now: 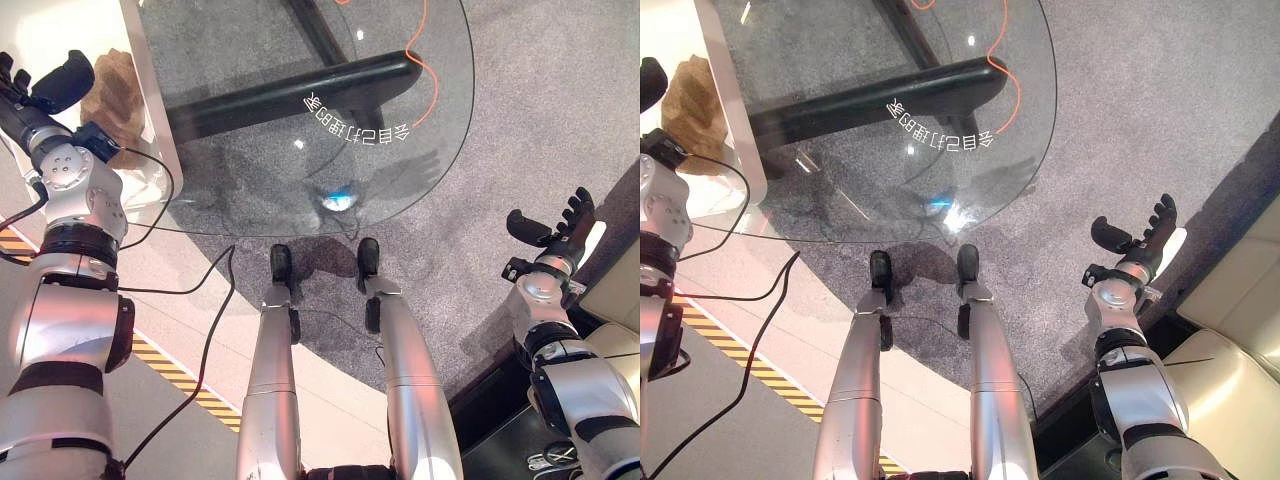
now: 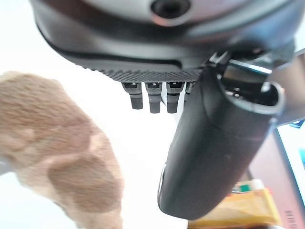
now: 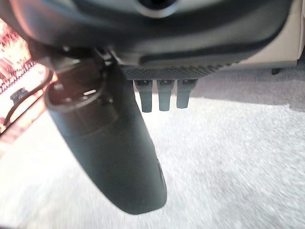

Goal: Wipe the table with a cloth and put it in the basket.

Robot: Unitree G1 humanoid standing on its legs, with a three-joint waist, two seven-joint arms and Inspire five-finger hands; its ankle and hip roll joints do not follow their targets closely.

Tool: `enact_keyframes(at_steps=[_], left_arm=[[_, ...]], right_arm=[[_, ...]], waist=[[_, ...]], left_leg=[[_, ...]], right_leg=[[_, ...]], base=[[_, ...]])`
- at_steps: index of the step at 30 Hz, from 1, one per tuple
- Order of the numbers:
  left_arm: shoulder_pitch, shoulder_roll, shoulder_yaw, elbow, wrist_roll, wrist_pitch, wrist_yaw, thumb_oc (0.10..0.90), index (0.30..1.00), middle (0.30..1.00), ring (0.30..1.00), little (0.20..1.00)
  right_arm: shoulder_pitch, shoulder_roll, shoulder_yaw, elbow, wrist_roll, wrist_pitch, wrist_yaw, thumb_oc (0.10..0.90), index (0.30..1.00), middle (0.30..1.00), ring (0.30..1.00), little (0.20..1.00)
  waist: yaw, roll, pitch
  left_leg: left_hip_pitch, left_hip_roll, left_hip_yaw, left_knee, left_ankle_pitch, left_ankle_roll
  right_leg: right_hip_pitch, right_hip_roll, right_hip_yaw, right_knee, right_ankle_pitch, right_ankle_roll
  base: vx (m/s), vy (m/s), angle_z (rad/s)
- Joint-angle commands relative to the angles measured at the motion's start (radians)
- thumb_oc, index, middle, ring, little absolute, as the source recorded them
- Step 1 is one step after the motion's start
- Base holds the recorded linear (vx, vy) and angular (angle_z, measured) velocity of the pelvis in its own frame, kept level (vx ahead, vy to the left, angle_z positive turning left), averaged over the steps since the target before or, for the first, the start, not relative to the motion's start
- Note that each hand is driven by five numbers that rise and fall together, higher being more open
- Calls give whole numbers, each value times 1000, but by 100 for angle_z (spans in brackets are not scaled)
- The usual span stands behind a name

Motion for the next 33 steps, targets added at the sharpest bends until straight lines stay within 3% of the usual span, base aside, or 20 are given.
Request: enact_keyframes(at_steps=[1, 7, 10, 13, 23, 27, 33], left_arm=[[92, 92, 128, -37, -14, -128, -21, 800, 900, 900, 900, 900], [481, 6, 288, -66, 8, -27, -256, 800, 900, 900, 900, 900], [596, -28, 334, -70, 8, -14, -300, 800, 900, 900, 900, 900], [761, -115, 381, -55, 44, 4, -345, 800, 900, 900, 900, 900], [945, -229, 416, 124, 193, 43, -420, 800, 900, 900, 900, 900], [978, -270, 398, 211, 259, 68, -441, 800, 900, 900, 900, 900], [1026, -366, 333, 283, 392, 155, -542, 800, 900, 900, 900, 900]], right_arm=[[117, -35, -5, -15, 32, 20, 57, 800, 900, 900, 900, 900], [331, -2, -63, 14, -8, 65, 200, 800, 900, 900, 900, 900], [394, 5, -93, 22, -52, 71, 236, 800, 900, 900, 900, 900], [488, 42, -116, 17, -100, 97, 258, 800, 900, 900, 900, 900], [633, 114, -154, 46, -221, 178, 273, 800, 900, 900, 900, 900], [642, 121, -173, 80, -217, 232, 309, 800, 900, 900, 900, 900], [649, 140, -178, 154, -281, 312, 385, 800, 900, 900, 900, 900]], waist=[[22, 16, -36], [59, 7, -182], [71, 6, -228], [83, 3, -308], [83, 3, -482], [82, 1, -504], [91, -4, -521]], left_leg=[[181, -63, 60, -100, -13, 55], [436, -77, 55, -292, 24, 52], [510, -77, 53, -358, 39, 54], [645, -78, 41, -453, 50, 56], [833, -58, 40, -561, 50, 47], [862, -48, 54, -568, 42, 41], [889, -43, 62, -568, 30, 40]], right_leg=[[187, 26, 12, -116, -23, 42], [459, -11, -4, -301, -1, 53], [539, -25, -4, -358, 18, 62], [688, -39, -9, -453, 34, 76], [888, -48, -25, -556, 45, 92], [921, -56, -35, -577, 47, 97], [956, -66, -57, -600, 54, 101]], base=[[31, -60, 1], [106, -38, 0], [98, -6, -4], [176, 20, 4], [142, 39, 14], [24, 28, 4], [0, 0, 0]])
